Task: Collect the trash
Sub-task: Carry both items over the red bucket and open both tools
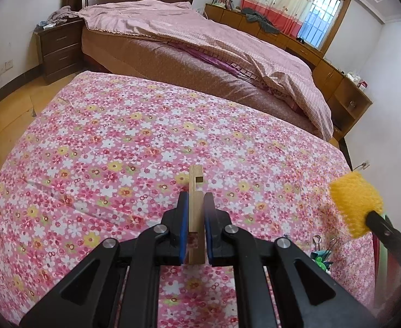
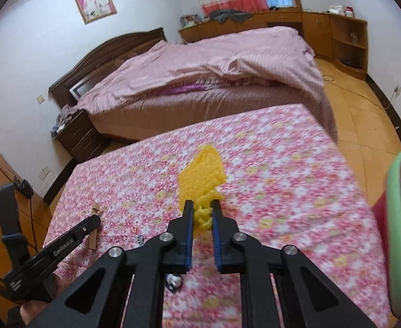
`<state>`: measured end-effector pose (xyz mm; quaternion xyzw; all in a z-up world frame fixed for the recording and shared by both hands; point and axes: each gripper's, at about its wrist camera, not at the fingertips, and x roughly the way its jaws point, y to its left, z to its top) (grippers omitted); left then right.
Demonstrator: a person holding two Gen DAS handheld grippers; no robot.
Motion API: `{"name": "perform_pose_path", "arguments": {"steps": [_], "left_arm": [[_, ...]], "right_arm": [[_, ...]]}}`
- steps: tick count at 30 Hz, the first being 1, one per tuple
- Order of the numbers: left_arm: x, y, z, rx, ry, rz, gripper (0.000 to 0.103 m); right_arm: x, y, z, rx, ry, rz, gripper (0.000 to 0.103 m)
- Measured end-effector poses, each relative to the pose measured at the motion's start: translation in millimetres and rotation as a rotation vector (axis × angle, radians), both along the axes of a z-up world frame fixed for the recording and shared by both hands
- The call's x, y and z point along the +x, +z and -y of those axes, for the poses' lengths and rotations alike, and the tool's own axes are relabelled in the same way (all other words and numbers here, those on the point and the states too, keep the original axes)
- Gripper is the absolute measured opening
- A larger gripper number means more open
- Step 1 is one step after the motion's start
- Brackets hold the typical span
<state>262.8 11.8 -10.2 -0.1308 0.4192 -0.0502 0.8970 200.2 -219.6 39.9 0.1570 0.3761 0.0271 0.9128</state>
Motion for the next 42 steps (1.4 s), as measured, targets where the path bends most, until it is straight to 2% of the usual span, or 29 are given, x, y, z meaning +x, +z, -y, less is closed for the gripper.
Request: {"name": "perform_pose_path", "arguments": {"steps": [11,18,22,26,31,37,42], "left_arm": [[-14,19,13,-0.019,-0.043,0.044,0.010],[-35,46,31,-0.014,-0.087,0.086,0.009],[-52,56,47,-0.019,-0.139,0.082,0.009],[-68,68,72,-0.014,-0.205,0.092,0.009],[-85,84,110,-0.047,-0.311,0.084,0.009],[-102,97,164,-0.049,-0.421,0.082,0.009],[-114,101,212,-0.041,-0.520,0.081,0.009]], "right_arm": [[-73,31,49,-0.013,-0.133,0.075,0.014],[-123,35,96,-0.011,-0.259,0.084,0.014],[-145,34,124,0.007,-0.330,0.090,0.014],[-167,29,154,0.039,-0.398,0.095,0.014],[-190,18,182,0.084,-0.462,0.084,0.014],[-215,4,210,0.129,-0.501,0.071,0.015],[-230,-1,229,0.147,-0.520,0.065,0.020]]}}
